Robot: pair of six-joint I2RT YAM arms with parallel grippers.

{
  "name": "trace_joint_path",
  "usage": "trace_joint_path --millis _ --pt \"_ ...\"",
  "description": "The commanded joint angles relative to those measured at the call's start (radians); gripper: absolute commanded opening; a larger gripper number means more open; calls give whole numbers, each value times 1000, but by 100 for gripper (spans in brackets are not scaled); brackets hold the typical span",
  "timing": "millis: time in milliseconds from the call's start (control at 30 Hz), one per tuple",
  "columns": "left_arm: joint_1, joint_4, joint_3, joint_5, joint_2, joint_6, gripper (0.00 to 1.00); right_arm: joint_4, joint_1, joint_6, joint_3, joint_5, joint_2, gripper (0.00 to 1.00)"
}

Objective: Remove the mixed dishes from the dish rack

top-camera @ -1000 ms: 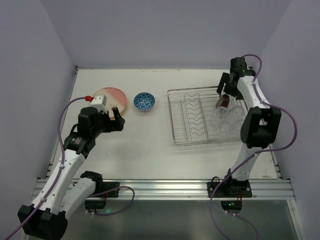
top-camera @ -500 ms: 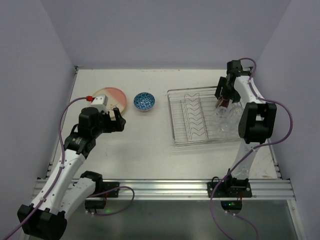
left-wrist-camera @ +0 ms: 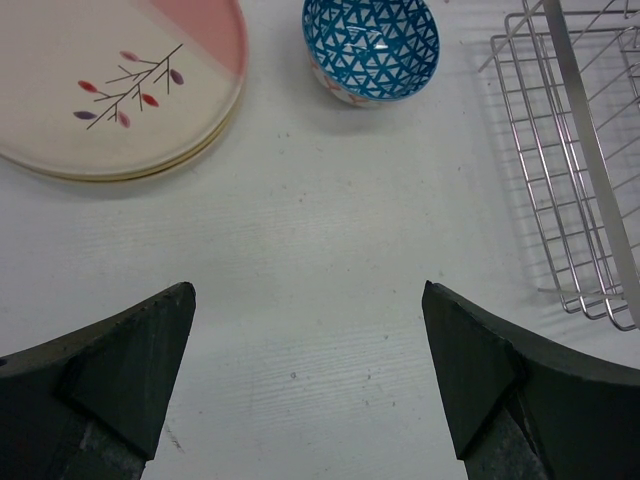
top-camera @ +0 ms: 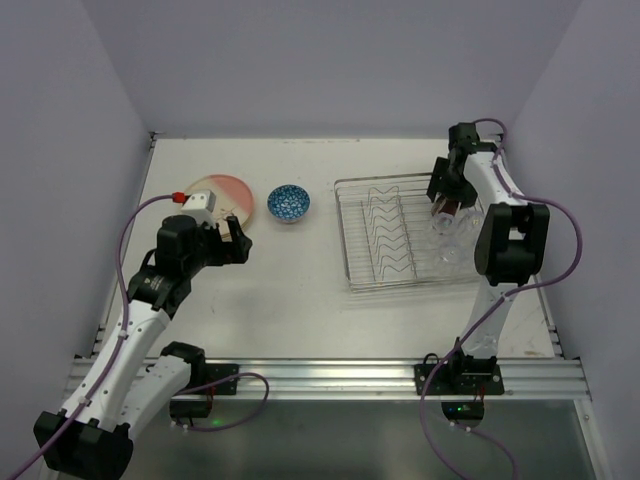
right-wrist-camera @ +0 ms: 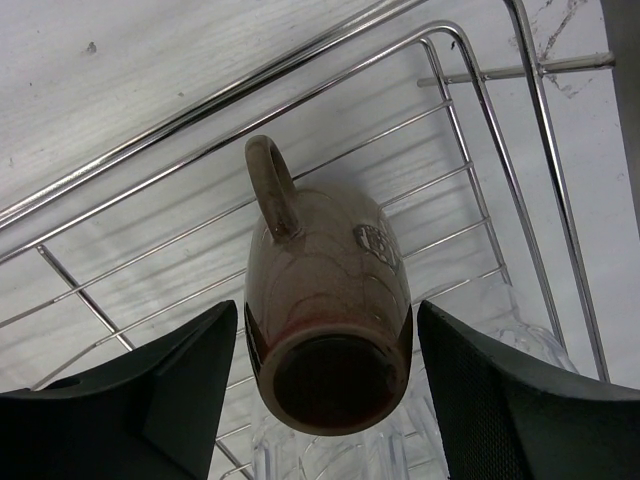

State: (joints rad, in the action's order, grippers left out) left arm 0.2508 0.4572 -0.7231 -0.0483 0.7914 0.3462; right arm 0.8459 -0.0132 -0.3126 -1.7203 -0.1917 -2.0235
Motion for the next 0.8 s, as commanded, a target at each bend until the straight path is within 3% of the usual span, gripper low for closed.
trace_joint_path --millis 0,133,200,233,567,767 --pt "8 -32 2 -13 -14 -32 100 15 1 -5 -16 -17 -11 75" --pt "8 -31 2 -15 -15 -33 100 13 2 -6 -18 -14 -14 70" --pt "8 -31 4 -13 -15 -33 100 10 2 -8 -24 -6 -11 60" --pt "8 -31 4 -13 -15 -33 100 15 2 -6 -27 -3 -11 50" --pt "8 -31 4 -12 -15 -33 100 38 2 -11 -56 -3 22 22" --pt "8 -31 2 -12 -14 -33 100 44 4 -14 -58 -5 85 16"
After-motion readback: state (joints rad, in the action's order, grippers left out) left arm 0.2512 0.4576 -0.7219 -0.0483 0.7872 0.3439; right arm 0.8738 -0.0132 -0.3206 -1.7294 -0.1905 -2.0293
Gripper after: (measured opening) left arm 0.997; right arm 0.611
